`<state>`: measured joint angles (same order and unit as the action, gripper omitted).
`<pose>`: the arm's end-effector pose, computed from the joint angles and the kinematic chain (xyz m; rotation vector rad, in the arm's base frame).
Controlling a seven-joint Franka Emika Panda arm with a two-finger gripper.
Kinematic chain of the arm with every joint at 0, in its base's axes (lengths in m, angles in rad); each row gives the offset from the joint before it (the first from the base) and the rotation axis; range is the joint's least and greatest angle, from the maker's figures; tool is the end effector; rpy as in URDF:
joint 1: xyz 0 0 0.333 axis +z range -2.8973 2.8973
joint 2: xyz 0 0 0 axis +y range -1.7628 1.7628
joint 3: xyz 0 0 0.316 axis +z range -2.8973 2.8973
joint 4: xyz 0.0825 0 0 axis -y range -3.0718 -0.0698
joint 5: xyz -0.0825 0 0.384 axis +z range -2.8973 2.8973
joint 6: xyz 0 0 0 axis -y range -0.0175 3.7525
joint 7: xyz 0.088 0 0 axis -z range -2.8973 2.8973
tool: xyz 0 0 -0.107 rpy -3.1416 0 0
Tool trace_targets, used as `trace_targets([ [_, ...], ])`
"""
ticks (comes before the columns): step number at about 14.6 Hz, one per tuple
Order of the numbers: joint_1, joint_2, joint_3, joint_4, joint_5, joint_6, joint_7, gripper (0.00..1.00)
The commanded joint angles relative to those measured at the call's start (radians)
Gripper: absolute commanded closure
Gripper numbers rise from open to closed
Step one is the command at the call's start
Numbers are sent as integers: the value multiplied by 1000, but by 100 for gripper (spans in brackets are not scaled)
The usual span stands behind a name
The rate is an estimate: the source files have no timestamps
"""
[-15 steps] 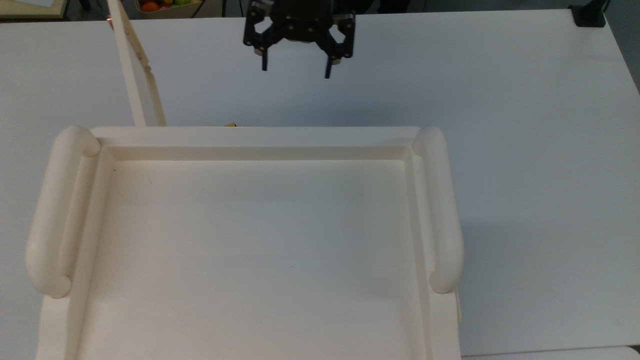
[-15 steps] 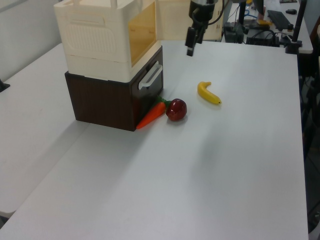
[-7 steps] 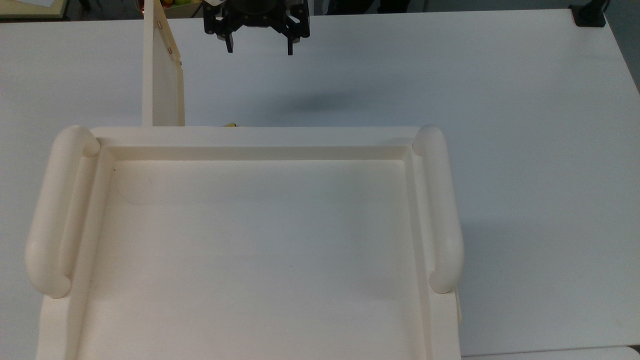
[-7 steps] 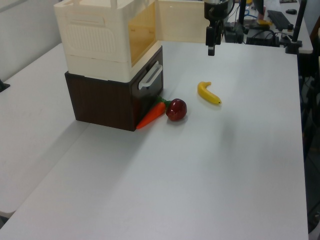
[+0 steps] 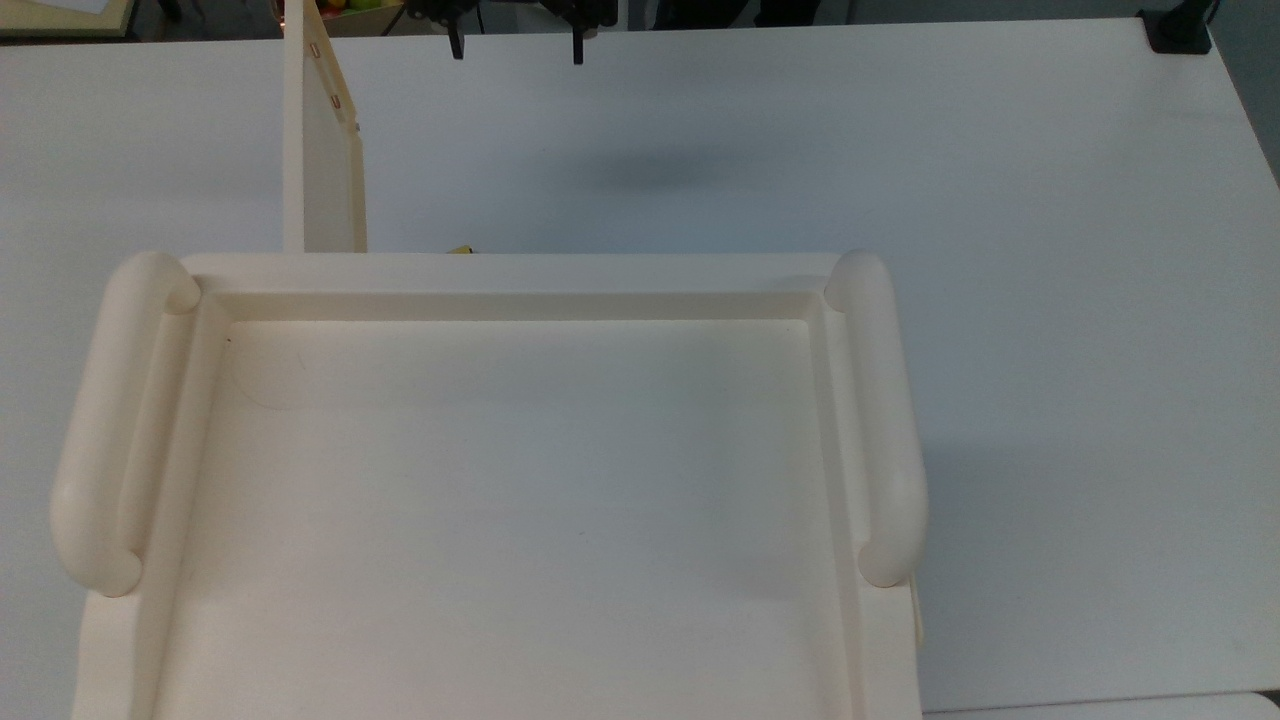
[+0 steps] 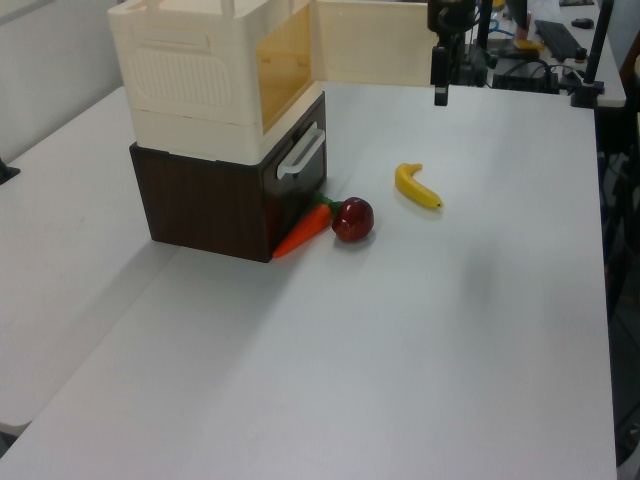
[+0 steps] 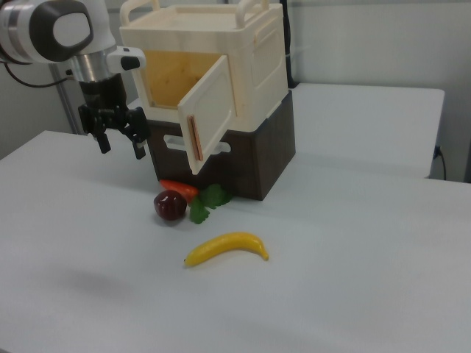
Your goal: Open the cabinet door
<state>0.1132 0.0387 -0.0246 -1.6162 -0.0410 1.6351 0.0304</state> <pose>0.5682 0.0466 0.5869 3.0971 0.0949 -0.0268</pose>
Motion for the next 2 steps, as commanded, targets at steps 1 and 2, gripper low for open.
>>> trace_targets([
  [1, 19, -62, -38, -67, 9, 17, -9, 0],
  [2, 19, -59, -38, -64, 9, 17, -9, 0],
])
